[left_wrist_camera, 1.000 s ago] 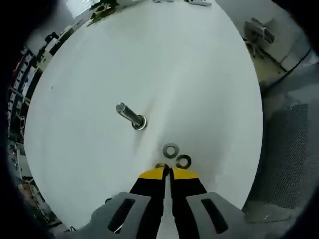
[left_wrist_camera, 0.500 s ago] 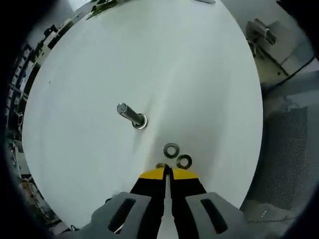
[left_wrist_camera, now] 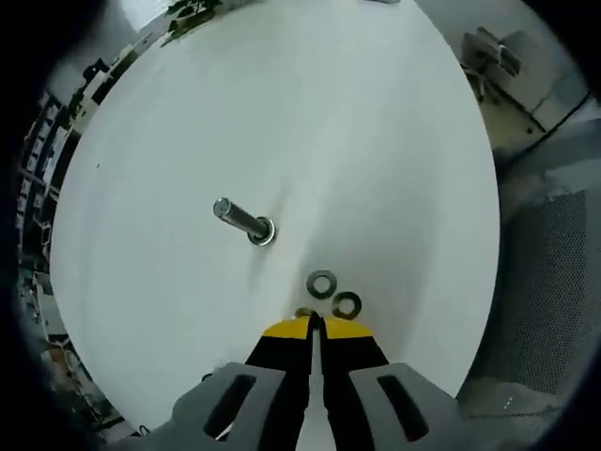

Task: Place the washer onto the threaded stud by aligning its center hole with the stud, sliding it down to the base, and recovering from edge contact or off-axis alignment until the washer reaches the visible bottom stop.

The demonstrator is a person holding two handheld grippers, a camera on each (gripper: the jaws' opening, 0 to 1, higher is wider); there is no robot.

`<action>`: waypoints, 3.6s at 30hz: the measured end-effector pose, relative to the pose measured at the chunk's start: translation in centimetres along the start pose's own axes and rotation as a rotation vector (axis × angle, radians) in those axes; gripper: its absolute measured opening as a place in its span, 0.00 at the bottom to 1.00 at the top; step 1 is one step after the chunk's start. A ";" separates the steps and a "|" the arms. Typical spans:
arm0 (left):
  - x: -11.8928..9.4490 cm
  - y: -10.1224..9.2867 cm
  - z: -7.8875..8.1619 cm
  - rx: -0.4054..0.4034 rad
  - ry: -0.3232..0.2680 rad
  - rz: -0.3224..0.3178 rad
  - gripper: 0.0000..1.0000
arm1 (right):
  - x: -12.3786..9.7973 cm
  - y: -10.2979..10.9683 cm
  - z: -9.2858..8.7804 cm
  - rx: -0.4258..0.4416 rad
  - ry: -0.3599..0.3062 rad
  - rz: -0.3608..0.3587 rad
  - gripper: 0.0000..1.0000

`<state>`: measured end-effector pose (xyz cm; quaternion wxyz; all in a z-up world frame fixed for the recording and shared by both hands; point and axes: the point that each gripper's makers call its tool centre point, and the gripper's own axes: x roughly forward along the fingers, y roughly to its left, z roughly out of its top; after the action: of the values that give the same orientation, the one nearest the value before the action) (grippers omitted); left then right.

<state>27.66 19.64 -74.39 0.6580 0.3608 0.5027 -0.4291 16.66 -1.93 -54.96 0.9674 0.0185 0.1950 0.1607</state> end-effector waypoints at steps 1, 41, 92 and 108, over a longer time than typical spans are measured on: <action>0.0 0.1 0.0 -0.039 -0.010 0.001 0.00 | 0.0 0.0 0.0 -0.001 0.000 -0.001 0.54; -5.9 2.3 4.7 0.093 -0.197 0.107 0.00 | -0.1 -0.2 0.4 -0.014 -0.017 -0.017 0.55; -4.7 3.0 7.3 0.183 -0.186 0.110 0.03 | -0.3 -1.0 0.2 0.002 -0.009 -0.055 0.55; -4.7 2.5 7.6 0.185 -0.208 0.117 0.03 | -0.4 -1.0 0.2 0.000 -0.009 -0.056 0.55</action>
<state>32.06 14.68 -67.93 0.6945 0.4022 0.3680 -0.4696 16.71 -3.04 -54.77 0.9724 0.0137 0.1912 0.1332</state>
